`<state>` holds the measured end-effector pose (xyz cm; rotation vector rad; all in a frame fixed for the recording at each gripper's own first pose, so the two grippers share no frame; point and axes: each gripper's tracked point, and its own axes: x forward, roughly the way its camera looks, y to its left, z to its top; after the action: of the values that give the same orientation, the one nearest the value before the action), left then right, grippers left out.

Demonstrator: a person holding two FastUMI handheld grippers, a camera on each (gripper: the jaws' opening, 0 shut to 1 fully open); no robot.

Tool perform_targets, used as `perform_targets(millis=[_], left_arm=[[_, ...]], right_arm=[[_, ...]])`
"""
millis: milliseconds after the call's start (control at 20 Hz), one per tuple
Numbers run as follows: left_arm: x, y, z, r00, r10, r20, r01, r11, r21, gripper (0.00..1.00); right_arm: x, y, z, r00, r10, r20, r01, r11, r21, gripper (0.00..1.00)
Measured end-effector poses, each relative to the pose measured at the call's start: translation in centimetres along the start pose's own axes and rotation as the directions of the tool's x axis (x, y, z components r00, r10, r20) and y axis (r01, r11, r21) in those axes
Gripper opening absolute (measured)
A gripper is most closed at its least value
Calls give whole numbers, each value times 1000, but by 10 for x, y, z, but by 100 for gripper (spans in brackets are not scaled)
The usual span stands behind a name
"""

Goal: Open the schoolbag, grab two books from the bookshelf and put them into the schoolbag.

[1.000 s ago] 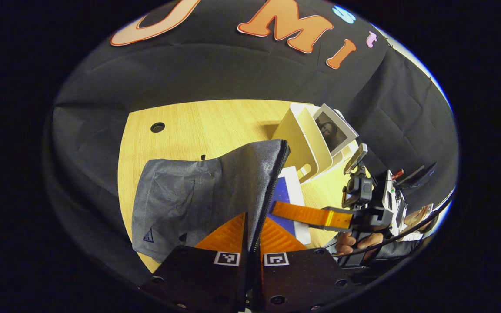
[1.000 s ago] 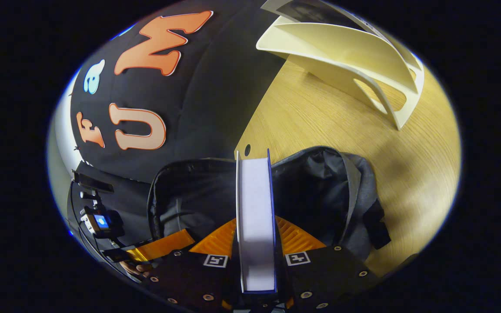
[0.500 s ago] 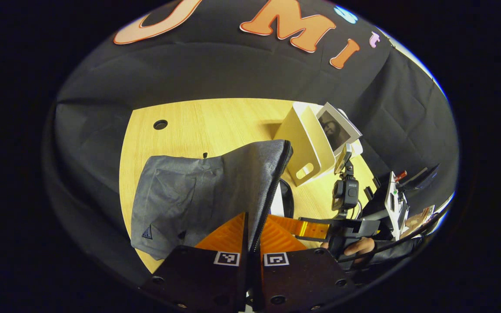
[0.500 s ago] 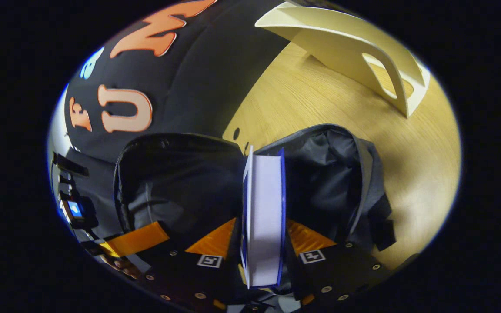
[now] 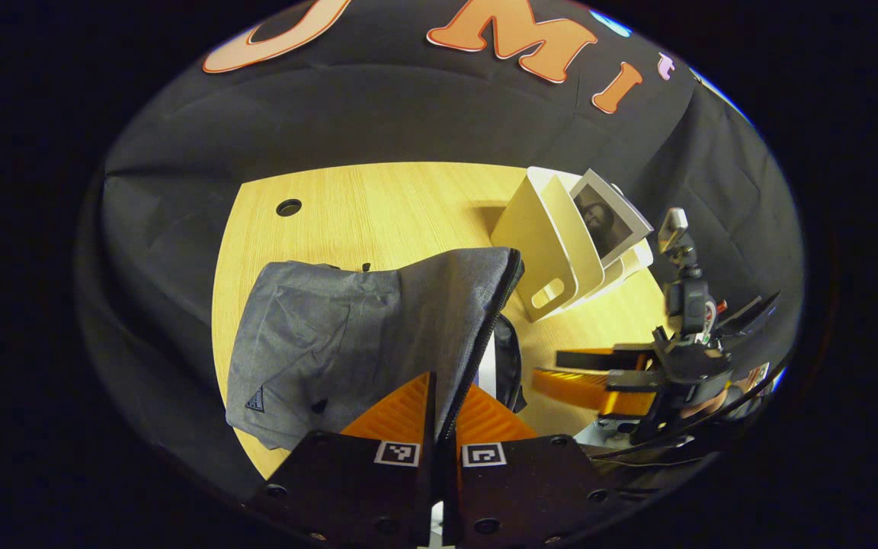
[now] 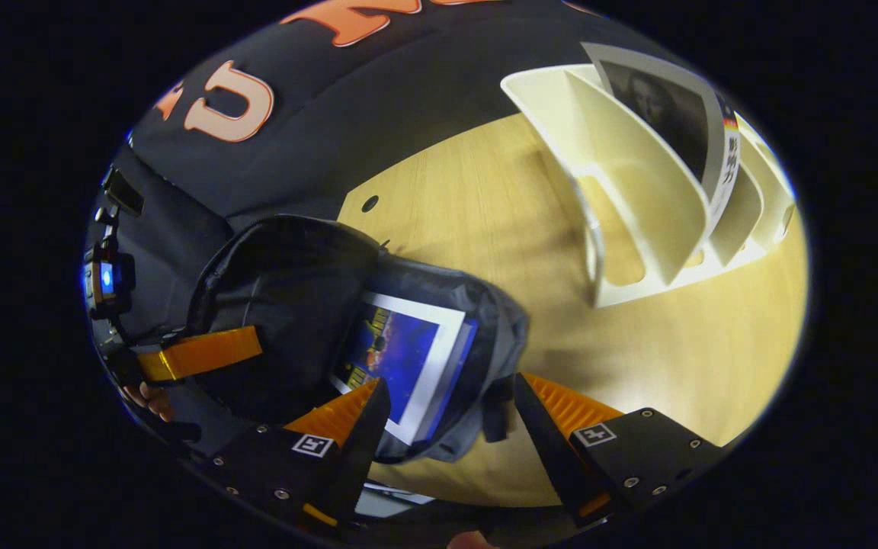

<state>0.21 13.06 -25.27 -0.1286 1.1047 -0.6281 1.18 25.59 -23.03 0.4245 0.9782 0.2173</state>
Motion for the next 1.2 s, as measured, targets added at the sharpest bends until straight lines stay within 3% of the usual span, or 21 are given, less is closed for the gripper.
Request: perform_targets(millis=[400, 700, 1000, 1200], left_arm=[[19, -7, -12, 999, 25, -27, -25, 1000, -18, 6], [19, -5, -16, 998, 40, -42, -39, 999, 10, 6], [19, -4, -20, 995, 73, -69, -71, 997, 27, 6], [20, -6, -18, 991, 102, -86, -100, 994, 34, 6]], right_arm=[[-96, -69, 74, 994, -111, -9, 108, 982, -155, 98], [-131, -103, 141, 981, -193, -23, 179, 943, -279, 98], [-146, -129, 219, 958, -288, 6, 275, 907, -318, 98], [-122, -145, 255, 942, -337, 4, 313, 872, -377, 98]])
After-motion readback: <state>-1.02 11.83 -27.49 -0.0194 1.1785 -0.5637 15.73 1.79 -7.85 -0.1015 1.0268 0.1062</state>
